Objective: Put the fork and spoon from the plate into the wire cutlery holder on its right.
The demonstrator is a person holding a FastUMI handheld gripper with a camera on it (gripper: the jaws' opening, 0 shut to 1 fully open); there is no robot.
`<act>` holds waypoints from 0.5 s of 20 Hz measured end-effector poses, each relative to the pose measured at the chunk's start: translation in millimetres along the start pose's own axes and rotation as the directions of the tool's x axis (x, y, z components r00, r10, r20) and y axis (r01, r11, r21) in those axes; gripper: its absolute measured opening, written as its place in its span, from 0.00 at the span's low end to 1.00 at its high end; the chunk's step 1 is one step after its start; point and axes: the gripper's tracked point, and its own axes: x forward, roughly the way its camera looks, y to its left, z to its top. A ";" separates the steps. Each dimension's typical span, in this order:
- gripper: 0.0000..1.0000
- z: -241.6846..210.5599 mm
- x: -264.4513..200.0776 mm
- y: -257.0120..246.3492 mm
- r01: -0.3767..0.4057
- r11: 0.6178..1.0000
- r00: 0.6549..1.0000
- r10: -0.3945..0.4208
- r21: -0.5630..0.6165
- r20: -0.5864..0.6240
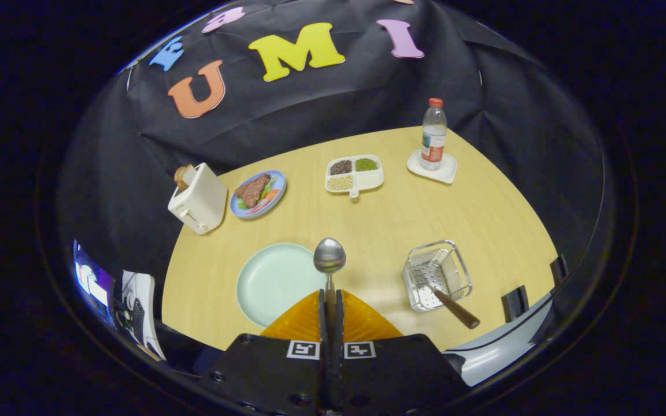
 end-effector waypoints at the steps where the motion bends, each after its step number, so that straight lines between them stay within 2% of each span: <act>1: 0.01 2.6 -6.7 -9.9 0.007 1.000 1.000 -0.007 0.008 0.008; 10: 0.01 1.6 -45.5 -86.9 0.076 0.997 0.997 -0.076 0.035 0.011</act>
